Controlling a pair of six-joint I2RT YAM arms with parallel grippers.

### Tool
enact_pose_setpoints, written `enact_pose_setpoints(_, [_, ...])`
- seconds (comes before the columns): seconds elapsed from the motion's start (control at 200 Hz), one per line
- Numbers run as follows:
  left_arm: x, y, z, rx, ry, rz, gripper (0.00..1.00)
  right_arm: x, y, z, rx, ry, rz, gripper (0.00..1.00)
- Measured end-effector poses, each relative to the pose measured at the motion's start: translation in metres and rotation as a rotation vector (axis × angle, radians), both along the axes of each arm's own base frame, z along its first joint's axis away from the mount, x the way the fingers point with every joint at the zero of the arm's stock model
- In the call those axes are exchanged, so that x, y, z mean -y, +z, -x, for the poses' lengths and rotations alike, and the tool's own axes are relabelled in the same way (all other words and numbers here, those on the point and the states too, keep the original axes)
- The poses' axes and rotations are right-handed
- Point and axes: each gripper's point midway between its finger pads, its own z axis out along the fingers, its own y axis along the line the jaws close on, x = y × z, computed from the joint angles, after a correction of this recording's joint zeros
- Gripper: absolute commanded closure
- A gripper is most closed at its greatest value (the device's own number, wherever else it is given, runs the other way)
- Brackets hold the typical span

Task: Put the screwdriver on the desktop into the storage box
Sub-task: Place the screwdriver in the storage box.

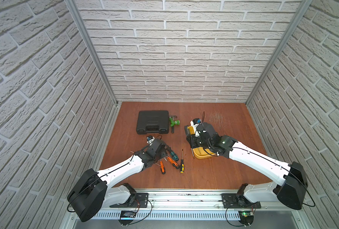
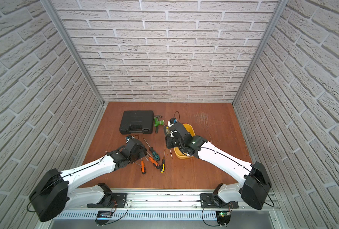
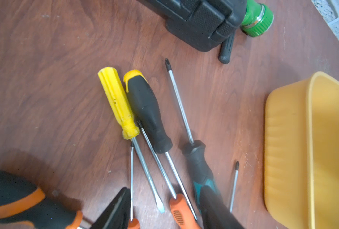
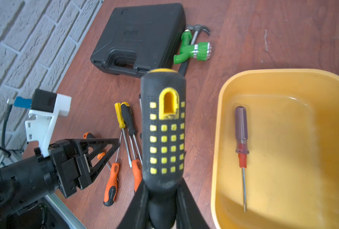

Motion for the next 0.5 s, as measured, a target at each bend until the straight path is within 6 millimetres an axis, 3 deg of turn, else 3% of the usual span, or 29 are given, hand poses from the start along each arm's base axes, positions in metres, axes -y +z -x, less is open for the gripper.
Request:
enact_pose_setpoints(0.235, [0.005, 0.002, -0.003, -0.006, -0.014, -0.008, 0.4, 0.038, -0.01, -0.01, -0.024, -0.11, -0.03, 0.97])
enact_pose_setpoints(0.5, [0.022, 0.025, -0.021, 0.036, -0.038, 0.006, 0.41, 0.067, -0.001, -0.017, -0.019, -0.185, -0.041, 0.97])
